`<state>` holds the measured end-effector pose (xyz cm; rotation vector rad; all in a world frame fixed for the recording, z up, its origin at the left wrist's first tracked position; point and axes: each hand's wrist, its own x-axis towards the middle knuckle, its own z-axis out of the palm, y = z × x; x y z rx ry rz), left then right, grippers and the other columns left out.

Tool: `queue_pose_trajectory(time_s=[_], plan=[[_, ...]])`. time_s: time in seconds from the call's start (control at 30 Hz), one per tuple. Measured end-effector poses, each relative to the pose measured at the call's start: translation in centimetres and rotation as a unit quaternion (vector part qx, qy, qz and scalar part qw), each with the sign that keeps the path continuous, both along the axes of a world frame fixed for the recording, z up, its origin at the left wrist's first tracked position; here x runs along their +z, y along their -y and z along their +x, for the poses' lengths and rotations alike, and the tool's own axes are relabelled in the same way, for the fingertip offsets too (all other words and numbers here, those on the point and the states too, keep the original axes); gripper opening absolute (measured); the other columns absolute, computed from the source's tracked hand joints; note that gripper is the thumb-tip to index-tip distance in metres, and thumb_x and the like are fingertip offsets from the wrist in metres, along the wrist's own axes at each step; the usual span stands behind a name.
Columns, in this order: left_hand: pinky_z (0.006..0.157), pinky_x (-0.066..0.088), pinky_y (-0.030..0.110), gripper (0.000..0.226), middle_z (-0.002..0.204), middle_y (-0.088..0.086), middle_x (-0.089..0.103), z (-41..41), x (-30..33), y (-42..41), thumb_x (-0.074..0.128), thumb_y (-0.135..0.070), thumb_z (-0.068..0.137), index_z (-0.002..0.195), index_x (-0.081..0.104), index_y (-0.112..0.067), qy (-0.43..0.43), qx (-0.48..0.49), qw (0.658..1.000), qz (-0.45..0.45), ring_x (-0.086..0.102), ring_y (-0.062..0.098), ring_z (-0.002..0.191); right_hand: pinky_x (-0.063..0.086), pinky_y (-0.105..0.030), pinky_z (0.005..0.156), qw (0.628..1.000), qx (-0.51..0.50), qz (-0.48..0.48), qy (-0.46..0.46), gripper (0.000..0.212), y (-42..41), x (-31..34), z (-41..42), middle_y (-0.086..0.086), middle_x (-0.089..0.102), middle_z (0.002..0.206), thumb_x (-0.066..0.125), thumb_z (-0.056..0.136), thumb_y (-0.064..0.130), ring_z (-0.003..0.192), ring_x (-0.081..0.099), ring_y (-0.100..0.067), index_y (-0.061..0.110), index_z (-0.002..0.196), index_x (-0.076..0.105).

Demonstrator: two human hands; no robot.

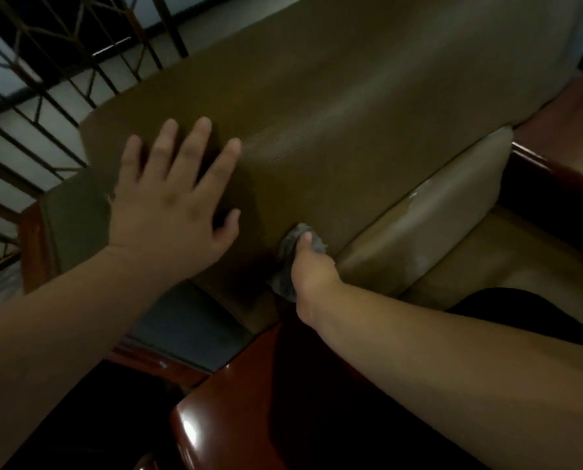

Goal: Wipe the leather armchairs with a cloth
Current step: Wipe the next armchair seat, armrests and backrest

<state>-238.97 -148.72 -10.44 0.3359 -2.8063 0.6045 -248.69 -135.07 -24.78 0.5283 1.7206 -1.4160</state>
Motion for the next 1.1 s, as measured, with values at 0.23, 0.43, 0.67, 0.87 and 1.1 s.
queue_pose_trajectory(time_s=[0.23, 0.43, 0.67, 0.87, 1.1], plan=[[0.123, 0.018, 0.072, 0.105, 0.172, 0.011, -0.026, -13.5, 1.5, -4.3, 0.044, -0.085, 0.086, 0.157, -0.026, -0.052, 0.149, -0.053, 0.984, -0.084, -0.003, 0.048, 0.159, 0.006, -0.041, 0.130, 0.961, 0.103, 0.099, -0.236, 0.107, -4.5, -0.6, -4.9, -0.007, -0.018, 0.173, 0.049, 0.101, 0.063, 0.160, -0.005, -0.027, 0.010, 0.161, -0.021], [0.125, 0.014, 0.070, 0.101, 0.173, 0.004, -0.026, -23.7, 2.3, -5.7, 0.047, -0.087, 0.083, 0.159, -0.010, -0.056, 0.159, -0.142, 0.974, -0.077, -0.010, 0.042, 0.161, -0.003, -0.046, 0.130, 0.916, 0.191, 0.171, -0.308, 0.094, -6.7, -4.9, -5.1, -0.005, -0.034, 0.167, 0.028, 0.104, 0.066, 0.156, -0.025, -0.031, 0.009, 0.161, -0.022], [0.125, 0.018, 0.069, 0.093, 0.177, 0.004, -0.004, -26.6, 0.8, -5.7, 0.027, -0.085, 0.078, 0.163, 0.015, -0.050, 0.095, -0.209, 0.970, -0.086, 0.006, 0.042, 0.161, -0.004, -0.043, 0.130, 0.866, 0.109, 0.204, -0.443, 0.072, -10.2, -6.2, -15.4, -0.009, -0.016, 0.173, 0.032, 0.111, 0.031, 0.158, -0.020, -0.026, 0.005, 0.164, -0.010], [0.123, 0.021, 0.069, 0.085, 0.176, 0.011, 0.008, -26.3, 0.8, -6.0, 0.039, -0.073, 0.084, 0.162, 0.032, -0.041, 0.061, -0.229, 0.969, -0.068, 0.015, 0.046, 0.158, -0.022, -0.042, 0.121, 0.841, 0.227, 0.178, -0.458, 0.097, -8.7, -6.2, -8.8, -0.009, -0.033, 0.167, 0.037, 0.088, 0.039, 0.151, -0.038, -0.029, 0.009, 0.161, -0.020], [0.123, 0.022, 0.069, 0.082, 0.175, 0.012, 0.011, -26.4, 0.1, -5.8, 0.039, -0.071, 0.087, 0.162, 0.032, -0.040, 0.042, -0.227, 0.970, -0.081, 0.018, 0.048, 0.157, -0.005, -0.046, 0.130, 0.839, 0.229, 0.219, -0.443, 0.087, -12.4, -6.6, -17.5, -0.012, -0.022, 0.171, 0.044, 0.102, 0.031, 0.157, -0.023, -0.027, 0.006, 0.163, -0.012]])
